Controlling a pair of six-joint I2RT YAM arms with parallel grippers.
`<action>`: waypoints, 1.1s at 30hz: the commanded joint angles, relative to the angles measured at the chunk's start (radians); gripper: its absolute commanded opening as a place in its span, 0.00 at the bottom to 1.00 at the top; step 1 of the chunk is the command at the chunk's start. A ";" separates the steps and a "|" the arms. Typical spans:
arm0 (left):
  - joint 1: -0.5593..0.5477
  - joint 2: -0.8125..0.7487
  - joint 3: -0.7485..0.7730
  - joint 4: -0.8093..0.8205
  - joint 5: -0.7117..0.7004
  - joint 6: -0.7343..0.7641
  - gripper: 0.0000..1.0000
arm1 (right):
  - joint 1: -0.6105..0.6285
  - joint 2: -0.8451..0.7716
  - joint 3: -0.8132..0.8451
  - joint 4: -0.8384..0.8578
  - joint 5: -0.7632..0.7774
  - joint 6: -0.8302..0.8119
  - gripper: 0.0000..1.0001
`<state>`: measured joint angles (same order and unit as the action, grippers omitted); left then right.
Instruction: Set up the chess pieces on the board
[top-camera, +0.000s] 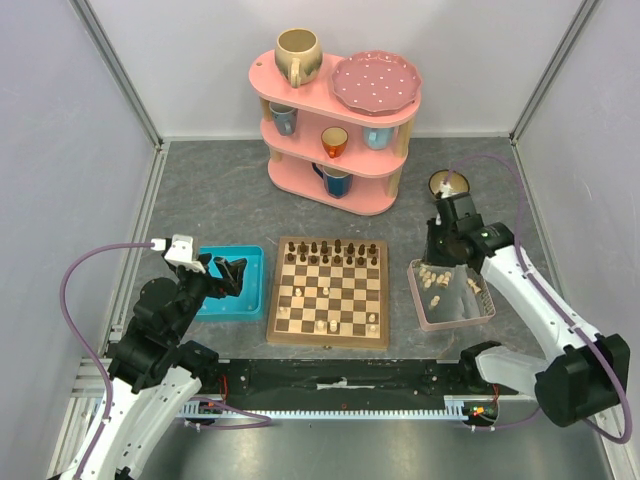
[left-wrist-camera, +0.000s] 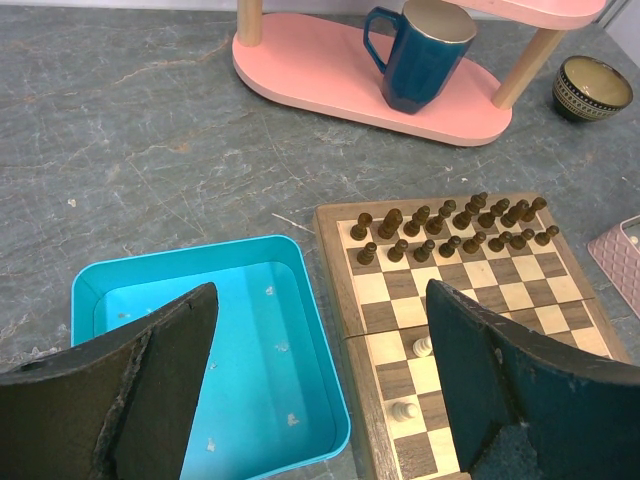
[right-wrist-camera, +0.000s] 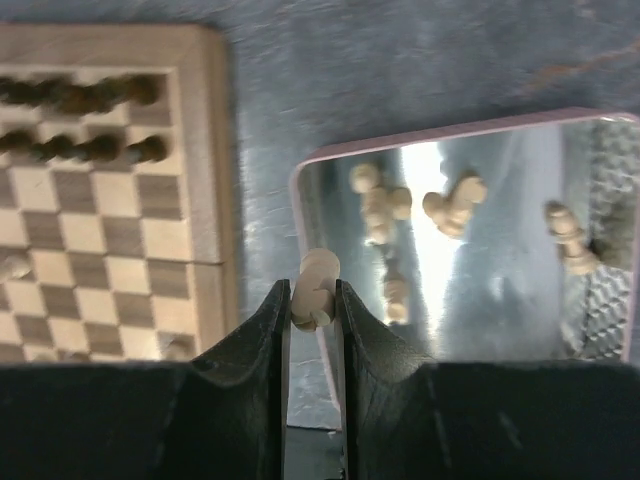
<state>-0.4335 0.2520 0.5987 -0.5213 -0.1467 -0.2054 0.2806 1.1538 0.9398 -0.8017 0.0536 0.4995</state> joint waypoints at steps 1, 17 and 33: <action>0.002 -0.010 0.000 0.040 0.006 -0.003 0.90 | 0.164 -0.003 0.091 -0.057 0.009 0.080 0.17; 0.002 -0.005 -0.002 0.041 0.007 -0.003 0.90 | 0.721 0.139 0.126 -0.042 0.129 0.344 0.17; 0.002 -0.008 -0.002 0.040 0.006 -0.003 0.90 | 0.841 0.271 0.097 0.038 0.120 0.353 0.17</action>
<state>-0.4335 0.2520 0.5987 -0.5213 -0.1467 -0.2050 1.1076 1.4139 1.0416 -0.8108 0.1665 0.8284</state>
